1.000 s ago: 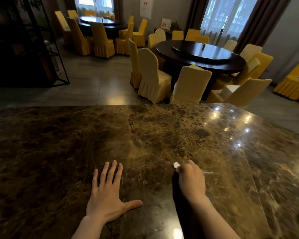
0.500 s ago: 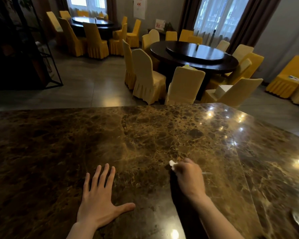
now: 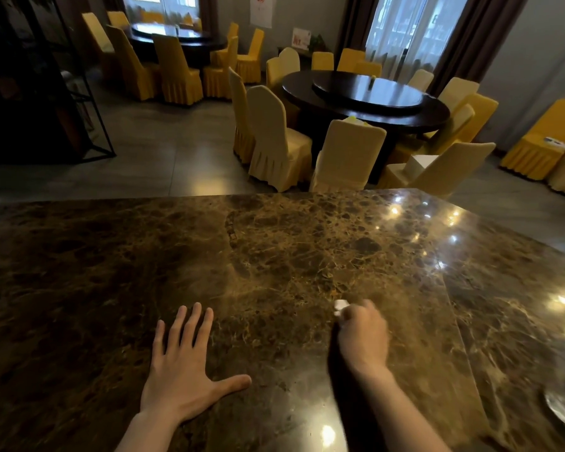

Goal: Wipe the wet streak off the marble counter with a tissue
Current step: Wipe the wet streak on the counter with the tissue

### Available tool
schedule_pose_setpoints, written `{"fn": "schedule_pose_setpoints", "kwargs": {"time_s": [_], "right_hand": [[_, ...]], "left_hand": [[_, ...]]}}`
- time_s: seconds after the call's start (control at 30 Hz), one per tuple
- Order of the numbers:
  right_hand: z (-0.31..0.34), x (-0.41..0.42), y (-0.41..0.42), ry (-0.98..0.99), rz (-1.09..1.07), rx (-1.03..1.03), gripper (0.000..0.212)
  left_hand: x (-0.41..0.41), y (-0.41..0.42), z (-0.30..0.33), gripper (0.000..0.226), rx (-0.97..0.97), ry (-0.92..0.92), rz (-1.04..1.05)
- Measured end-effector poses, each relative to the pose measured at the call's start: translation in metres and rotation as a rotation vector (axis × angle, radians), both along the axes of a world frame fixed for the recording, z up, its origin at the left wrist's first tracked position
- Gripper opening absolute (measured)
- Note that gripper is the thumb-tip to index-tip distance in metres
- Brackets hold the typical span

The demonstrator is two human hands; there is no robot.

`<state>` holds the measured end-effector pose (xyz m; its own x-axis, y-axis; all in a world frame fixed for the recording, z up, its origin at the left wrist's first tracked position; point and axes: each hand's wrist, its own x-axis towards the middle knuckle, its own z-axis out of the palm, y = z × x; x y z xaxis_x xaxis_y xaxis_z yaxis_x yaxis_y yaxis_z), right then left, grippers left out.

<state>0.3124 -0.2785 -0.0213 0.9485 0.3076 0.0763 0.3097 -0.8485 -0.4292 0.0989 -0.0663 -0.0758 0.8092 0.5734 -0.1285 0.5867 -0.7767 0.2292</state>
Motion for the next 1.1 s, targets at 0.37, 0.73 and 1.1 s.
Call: {"fn": "schedule_pose_setpoints", "kwargs": {"time_s": [0.37,0.73,1.1], "right_hand": [[0.004,0.019,-0.025,-0.002,0.026,-0.053,0.014],[-0.010,-0.098,0.067,0.042,0.556,-0.002,0.014],[0.002,-0.039,0.044,-0.061,0.097,-0.018,0.011]], "left_hand": [[0.001,0.000,-0.002,0.147,-0.008,-0.010,0.000],[0.000,0.002,-0.002,0.149,0.000,0.024,-0.011],[0.000,0.001,-0.002,0.147,0.010,0.013,-0.004]]}}
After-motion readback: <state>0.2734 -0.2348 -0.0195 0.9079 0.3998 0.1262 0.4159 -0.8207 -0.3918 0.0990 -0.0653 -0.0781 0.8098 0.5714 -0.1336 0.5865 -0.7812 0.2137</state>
